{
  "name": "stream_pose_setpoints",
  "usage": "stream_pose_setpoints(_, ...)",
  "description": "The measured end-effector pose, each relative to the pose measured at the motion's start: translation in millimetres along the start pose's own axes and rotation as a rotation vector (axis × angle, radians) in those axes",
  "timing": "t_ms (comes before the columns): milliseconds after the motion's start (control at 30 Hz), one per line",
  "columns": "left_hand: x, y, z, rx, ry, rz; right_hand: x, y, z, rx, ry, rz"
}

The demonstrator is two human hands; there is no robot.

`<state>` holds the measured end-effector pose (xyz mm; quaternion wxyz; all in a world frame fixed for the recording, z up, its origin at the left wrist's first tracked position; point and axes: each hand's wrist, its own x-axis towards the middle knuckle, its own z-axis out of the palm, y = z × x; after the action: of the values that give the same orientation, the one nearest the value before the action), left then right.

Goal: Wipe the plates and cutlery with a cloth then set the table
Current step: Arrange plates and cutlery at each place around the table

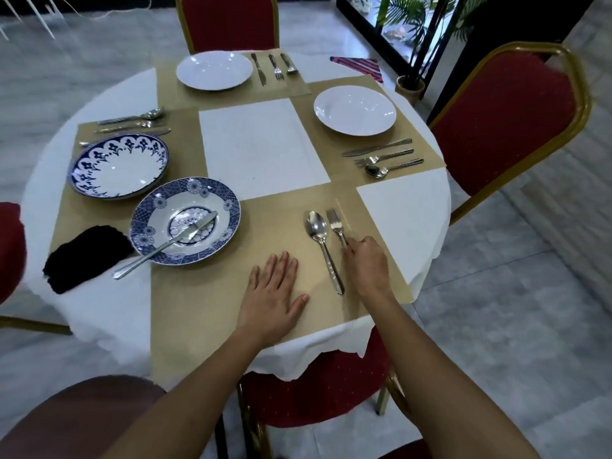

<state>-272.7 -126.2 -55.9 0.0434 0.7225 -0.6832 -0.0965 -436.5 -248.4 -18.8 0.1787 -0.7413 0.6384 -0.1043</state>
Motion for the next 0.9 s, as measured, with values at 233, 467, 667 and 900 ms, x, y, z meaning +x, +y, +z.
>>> stream_pose_setpoints(233, -42.6, -50.3, -5.3, -0.011, 0.000, -0.025, -21.4, -35.3, -5.1, 0.087, 0.189, 0.021)
stream_pose_setpoints(467, -92.5, -126.3, -16.7, 0.040, -0.057, -0.081, -49.1, -136.0, 19.9, 0.299, 0.079, -0.084)
stream_pose_setpoints(667, -111.0, -174.4, -30.6, 0.045, -0.123, -0.081, -64.2, -225.3, 57.4, 0.349, -0.054, -0.055)
stream_pose_setpoints(900, -114.5, -198.3, -32.3, 0.050, -0.171, 0.002, -64.5, -293.1, 84.4, 0.287, -0.196, 0.044)
